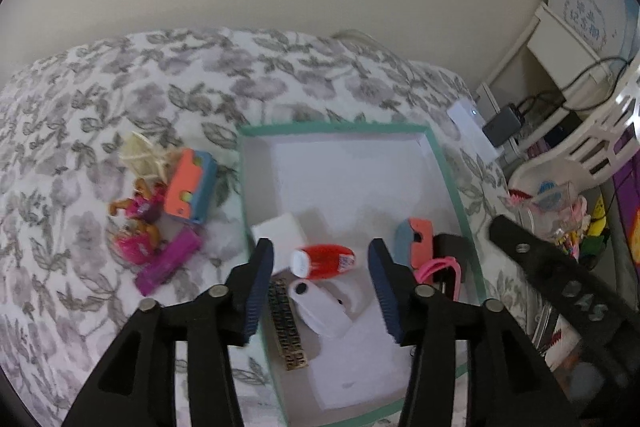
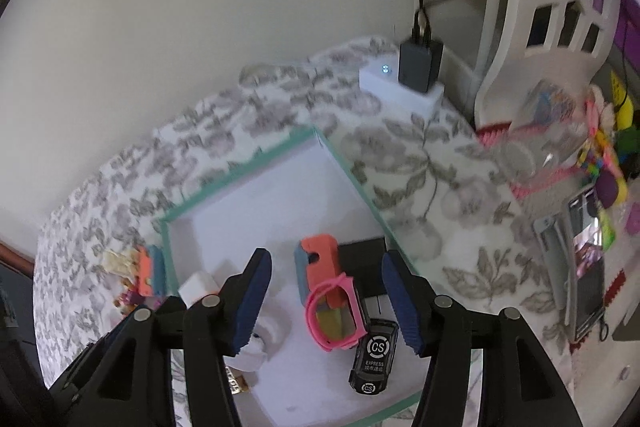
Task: Organize rigid objects
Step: 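Lower the red bottle with the left tool while the right tool lowers the pink watch band into the tray, then open the left tool on the red bottle while the right tool releases the watch band, then move both tools back toward the remaining toys beside the tray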
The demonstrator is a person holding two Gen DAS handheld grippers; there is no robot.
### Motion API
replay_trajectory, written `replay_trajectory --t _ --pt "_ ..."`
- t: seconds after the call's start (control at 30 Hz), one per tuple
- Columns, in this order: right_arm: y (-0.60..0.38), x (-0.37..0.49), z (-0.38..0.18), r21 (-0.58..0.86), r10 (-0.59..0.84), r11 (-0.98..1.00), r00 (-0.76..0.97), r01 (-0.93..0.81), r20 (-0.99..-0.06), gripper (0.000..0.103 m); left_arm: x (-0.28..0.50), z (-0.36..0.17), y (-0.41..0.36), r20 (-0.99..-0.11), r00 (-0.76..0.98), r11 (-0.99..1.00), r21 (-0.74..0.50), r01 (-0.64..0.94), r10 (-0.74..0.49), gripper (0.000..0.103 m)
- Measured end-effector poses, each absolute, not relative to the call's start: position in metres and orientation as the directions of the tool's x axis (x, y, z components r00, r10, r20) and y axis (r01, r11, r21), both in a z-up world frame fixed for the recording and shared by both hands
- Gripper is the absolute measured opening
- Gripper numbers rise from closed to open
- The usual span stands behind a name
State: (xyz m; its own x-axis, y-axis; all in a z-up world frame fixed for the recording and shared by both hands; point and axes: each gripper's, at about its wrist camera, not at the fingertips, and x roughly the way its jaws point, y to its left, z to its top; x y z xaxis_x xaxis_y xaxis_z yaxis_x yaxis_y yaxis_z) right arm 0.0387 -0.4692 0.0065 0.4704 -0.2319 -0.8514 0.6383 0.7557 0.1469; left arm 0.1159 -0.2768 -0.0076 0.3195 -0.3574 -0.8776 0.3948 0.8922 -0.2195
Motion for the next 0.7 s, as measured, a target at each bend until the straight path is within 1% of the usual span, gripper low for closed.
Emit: replay_trajectory --t 0.07,0.2,0.37,0.47,0.67,0.7 --pt "-0.465 0.038 0.017 0.147 -0.245 0.763 0.493 0.63 -0.835 0.062 0.119 -0.003 -0.27 -0.874 0.331 0.899 -0.223 0.378 -0.356 0.058" --pt "-0.457 0.039 0.03 0.137 -0.262 0.778 0.514 0.613 -0.817 0.063 0.127 0.005 -0.25 -0.871 0.349 0.917 -0.235 0.324 -0.346 0.073" --pt "-0.447 0.045 0.029 0.118 -0.262 0.794 0.509 0.597 -0.82 0.063 0.136 0.01 -0.223 -0.874 0.376 0.943 -0.227 0.244 -0.308 0.075" --pt "-0.44 0.049 0.027 0.103 -0.26 0.806 0.505 0.583 -0.823 0.063 0.144 0.011 -0.198 -0.88 0.384 0.958 -0.229 0.175 -0.281 0.085" --pt "-0.408 0.064 0.023 0.063 -0.248 0.852 0.508 0.519 -0.825 0.063 0.158 0.01 -0.14 -0.895 0.412 0.983 -0.18 0.02 -0.173 0.085" --pt "-0.401 0.066 0.022 0.054 -0.248 0.86 0.508 0.508 -0.825 0.065 0.16 0.009 -0.133 -0.896 0.415 0.985 -0.171 0.0 -0.156 0.085"
